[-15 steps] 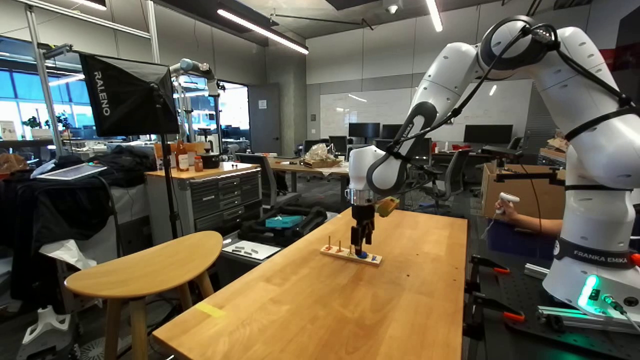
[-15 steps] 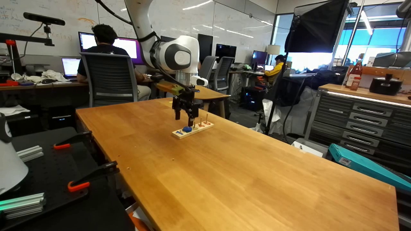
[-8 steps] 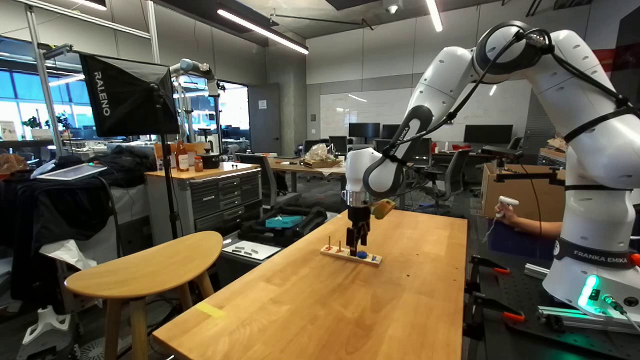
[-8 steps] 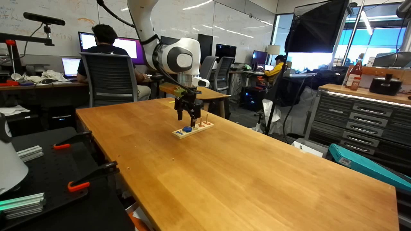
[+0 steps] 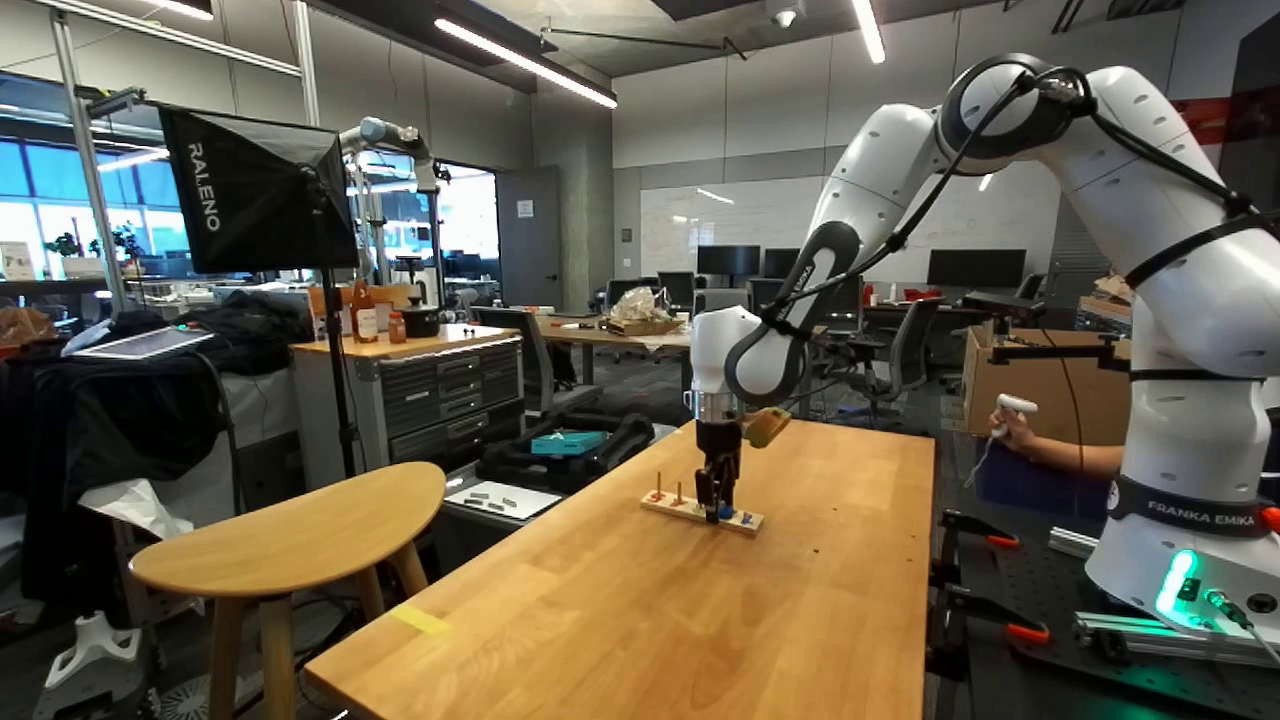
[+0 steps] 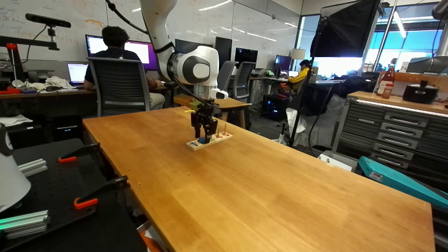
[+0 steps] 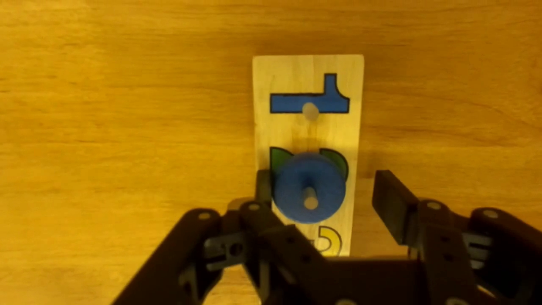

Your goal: Pick up the blue lid from the wooden holder and put it on the table.

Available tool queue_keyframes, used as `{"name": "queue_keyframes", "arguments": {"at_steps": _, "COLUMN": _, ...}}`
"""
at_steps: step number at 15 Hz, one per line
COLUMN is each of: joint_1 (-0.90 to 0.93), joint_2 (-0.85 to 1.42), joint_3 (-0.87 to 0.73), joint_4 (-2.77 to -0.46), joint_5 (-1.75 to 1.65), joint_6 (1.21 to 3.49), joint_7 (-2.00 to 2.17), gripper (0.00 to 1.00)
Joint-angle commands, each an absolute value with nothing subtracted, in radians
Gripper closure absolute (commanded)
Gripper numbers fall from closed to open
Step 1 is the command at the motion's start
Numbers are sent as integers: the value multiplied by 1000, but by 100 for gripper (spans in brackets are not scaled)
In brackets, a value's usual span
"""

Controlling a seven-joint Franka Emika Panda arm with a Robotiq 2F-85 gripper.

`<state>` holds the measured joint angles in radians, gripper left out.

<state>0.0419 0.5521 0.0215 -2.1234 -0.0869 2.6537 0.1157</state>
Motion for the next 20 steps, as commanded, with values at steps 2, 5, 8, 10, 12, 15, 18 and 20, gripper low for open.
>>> {"name": "queue_keyframes", "arguments": {"at_steps": 2, "joint_1": 46, "joint_2": 583, "joint_3": 10, "joint_4": -2081, "joint_5": -62, "joint_6": 2661, "joint_7": 105, "gripper": 73}}
{"name": "queue_keyframes", "arguments": {"at_steps": 5, "joint_1": 44, "joint_2": 577, "joint_3": 10, "joint_4": -2079, "joint_5": -56, "joint_6": 2657, "joint_7": 106, "gripper": 82}}
{"name": "queue_keyframes", "arguments": {"at_steps": 8, "joint_1": 41, "joint_2": 551, "joint_3": 23, "joint_4": -2084, "joint_5": -36, "joint_6": 2624, "joint_7": 101, "gripper": 82}}
{"name": "queue_keyframes", "arguments": {"at_steps": 10, "joint_1": 44, "joint_2": 516, "joint_3": 36, "joint_4": -2096, "joint_5": -23, "joint_6": 2603, "joint_7": 98, "gripper": 82}}
{"name": "queue_keyframes", "arguments": {"at_steps": 12, "joint_1": 45, "joint_2": 476, "joint_3": 52, "joint_4": -2108, "joint_5": -8, "joint_6": 2585, "joint_7": 94, "gripper": 82}}
{"name": "queue_keyframes", "arguments": {"at_steps": 15, "joint_1": 46, "joint_2": 425, "joint_3": 57, "joint_4": -2104, "joint_5": 3, "joint_6": 2554, "joint_7": 97, "gripper": 82}}
{"name": "queue_keyframes", "arguments": {"at_steps": 18, "joint_1": 42, "joint_2": 386, "joint_3": 22, "joint_4": -2109, "joint_5": -19, "joint_6": 2533, "joint_7": 112, "gripper": 82}}
{"name": "queue_keyframes", "arguments": {"at_steps": 20, "joint_1": 37, "joint_2": 383, "joint_3": -15, "joint_4": -2110, "joint_5": -43, "joint_6": 2520, "joint_7": 126, "gripper": 82}}
